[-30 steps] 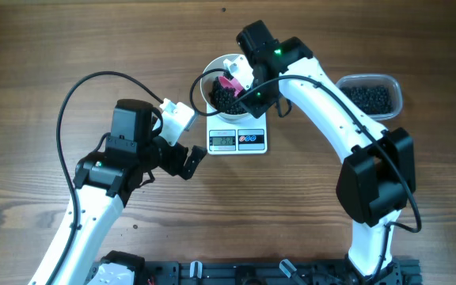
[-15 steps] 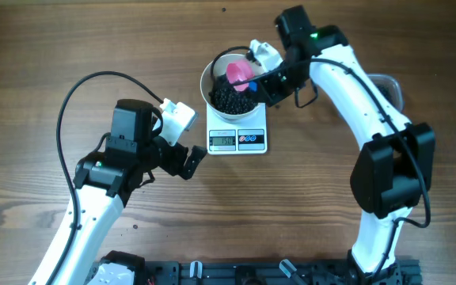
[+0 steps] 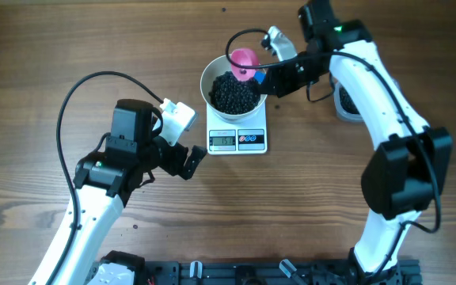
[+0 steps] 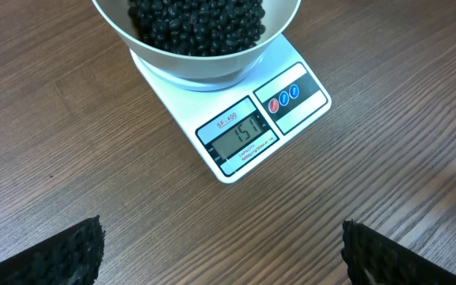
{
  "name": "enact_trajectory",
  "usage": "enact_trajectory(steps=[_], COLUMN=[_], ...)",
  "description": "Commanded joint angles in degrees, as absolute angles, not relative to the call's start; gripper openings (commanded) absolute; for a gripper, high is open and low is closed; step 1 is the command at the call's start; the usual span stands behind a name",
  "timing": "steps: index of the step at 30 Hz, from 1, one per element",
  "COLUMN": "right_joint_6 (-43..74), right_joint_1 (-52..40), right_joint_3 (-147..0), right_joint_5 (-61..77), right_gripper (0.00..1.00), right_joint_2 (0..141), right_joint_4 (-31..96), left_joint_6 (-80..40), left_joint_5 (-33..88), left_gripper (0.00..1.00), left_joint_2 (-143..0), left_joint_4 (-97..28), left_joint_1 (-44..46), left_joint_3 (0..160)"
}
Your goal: Scoop item into bowl and weigh 150g on scale
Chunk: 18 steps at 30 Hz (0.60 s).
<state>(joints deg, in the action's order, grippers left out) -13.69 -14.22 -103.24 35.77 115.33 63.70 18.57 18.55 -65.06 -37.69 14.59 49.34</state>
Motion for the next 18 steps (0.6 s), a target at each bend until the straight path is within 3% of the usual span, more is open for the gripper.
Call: enact_trajectory(steps=[1, 10, 18], right_joint_6=[-12.12, -13.8, -18.17], right_joint_1=[-11.55, -0.73, 13.28], right_joint_3=[-104.42, -104.42, -104.4], right_joint_5=[42.22, 42.72, 31.75], right_gripper=[0.04, 0.04, 0.04], right_joint_2=[109.75, 99.53, 95.11], right_joint_4=[64.14, 72.01, 84.79], left_joint_6=[18.65, 18.68, 18.65], left_joint_5=[19.44, 19.44, 19.44], left_gripper=[1.0, 1.0, 1.0], left_joint_2=[-65.49, -65.49, -65.49], left_joint_4=[-37.54, -37.54, -37.54], left_joint_1=[14.79, 14.79, 14.79], left_joint_3=[48.8, 48.8, 48.8])
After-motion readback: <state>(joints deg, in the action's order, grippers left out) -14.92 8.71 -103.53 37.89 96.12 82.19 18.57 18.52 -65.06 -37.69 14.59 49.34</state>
